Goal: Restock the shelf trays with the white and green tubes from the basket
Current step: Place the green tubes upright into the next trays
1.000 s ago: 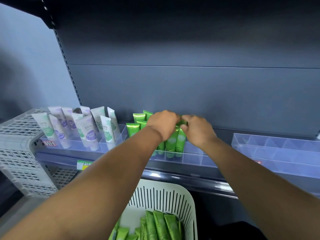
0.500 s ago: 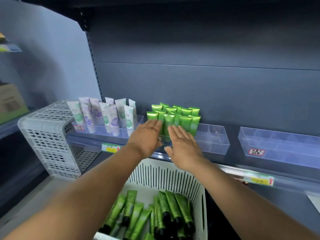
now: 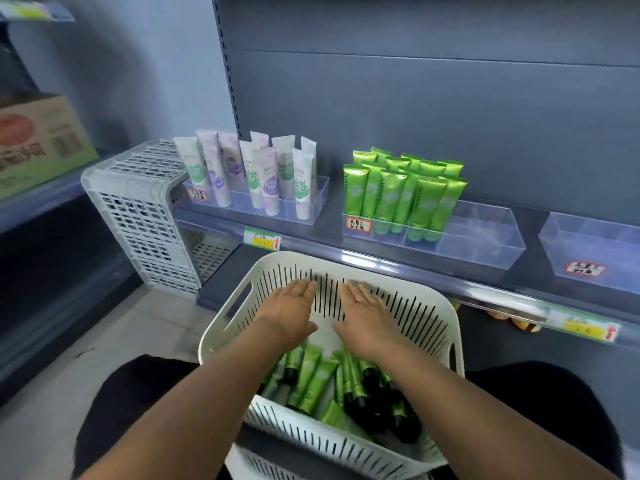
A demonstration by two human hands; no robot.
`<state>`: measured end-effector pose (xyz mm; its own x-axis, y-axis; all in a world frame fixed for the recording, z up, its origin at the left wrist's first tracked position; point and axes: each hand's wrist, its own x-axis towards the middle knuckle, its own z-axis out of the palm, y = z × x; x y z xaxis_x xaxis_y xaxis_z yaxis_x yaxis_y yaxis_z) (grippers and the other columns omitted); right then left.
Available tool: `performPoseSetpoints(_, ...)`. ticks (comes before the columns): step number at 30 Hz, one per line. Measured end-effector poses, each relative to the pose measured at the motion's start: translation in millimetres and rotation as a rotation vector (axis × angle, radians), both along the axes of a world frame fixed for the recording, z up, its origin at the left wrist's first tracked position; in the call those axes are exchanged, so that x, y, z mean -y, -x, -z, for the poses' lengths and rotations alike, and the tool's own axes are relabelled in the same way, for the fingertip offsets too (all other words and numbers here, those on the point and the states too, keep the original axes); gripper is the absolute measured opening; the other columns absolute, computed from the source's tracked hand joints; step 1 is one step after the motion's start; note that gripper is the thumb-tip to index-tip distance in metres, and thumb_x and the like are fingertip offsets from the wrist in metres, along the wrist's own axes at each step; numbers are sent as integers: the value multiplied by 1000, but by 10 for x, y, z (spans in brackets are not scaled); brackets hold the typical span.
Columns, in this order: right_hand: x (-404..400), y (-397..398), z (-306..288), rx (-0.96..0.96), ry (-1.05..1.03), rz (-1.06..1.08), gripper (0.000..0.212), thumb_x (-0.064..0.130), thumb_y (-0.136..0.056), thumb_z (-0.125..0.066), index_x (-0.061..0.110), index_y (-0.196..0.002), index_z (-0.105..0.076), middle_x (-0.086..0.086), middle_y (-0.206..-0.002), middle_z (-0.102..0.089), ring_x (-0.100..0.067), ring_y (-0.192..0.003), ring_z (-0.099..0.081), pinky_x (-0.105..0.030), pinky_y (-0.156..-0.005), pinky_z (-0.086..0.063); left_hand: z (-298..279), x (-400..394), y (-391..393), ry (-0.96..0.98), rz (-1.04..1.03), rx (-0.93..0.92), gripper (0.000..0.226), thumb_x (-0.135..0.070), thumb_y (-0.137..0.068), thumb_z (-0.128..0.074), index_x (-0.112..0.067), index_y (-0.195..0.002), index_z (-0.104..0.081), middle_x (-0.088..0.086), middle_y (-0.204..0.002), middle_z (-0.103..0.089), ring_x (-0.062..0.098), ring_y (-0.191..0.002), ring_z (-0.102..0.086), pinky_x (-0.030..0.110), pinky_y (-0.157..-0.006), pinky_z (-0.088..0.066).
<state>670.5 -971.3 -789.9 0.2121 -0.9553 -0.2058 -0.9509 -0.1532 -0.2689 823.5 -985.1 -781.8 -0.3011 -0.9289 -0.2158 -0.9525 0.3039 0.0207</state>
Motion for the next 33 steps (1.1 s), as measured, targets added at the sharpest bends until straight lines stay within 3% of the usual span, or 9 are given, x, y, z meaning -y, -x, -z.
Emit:
performPoseSetpoints(5,141,-90,382,-42,-107,-48,77,41,-96,-46,15,-154,-1,-3,-162,-2,-20,-150,-3,-39,-121,-6,385,101,-162,-133,-12,42,86,-38,-92,-56,-13,-153,0,4,-162,-1,20,-149,-5,35,-121,-11)
performPoseSetpoints(10,252,-174,696,-89,-240,-86,84,42,-94,-51,14,-154,1,-5,-162,-2,-23,-149,-3,-41,-121,-4,659,243,-168,-250,26,74,90,-35,-88,-62,-14,-153,-4,6,-161,-7,23,-148,-10,39,-121,-14)
performPoseSetpoints(15,356,-266,977,-128,-342,-153,95,51,-87,-59,14,-154,-2,-7,-162,-8,-25,-149,-8,-42,-121,-5,903,396,-162,-346,29,78,100,-33,-78,-72,-16,-153,-8,4,-160,-15,23,-147,-14,43,-119,-9)
performPoseSetpoints(24,510,-487,1341,-236,-474,-259,114,60,-77,-64,13,-153,6,-14,-161,4,-30,-149,2,-42,-119,1,1194,772,-257,-478,143,266,125,-60,-65,-75,-12,-153,1,9,-161,-6,30,-148,-10,48,-121,-5)
performPoseSetpoints(29,557,-615,1393,-267,-376,-249,100,52,-72,-74,6,-146,-23,-16,-142,-35,-33,-131,-34,-42,-114,-19,1243,841,-283,-494,153,273,128,-63,-62,-75,-14,-153,0,6,-161,-8,28,-147,-10,43,-121,-4)
performPoseSetpoints(33,547,-634,1393,-274,-406,-205,96,48,-71,-77,8,-142,-28,-16,-136,-37,-33,-127,-37,-42,-108,-26,1282,847,-281,-485,163,297,134,-67,-58,-75,-16,-153,5,6,-160,-7,30,-147,-9,44,-120,-4)
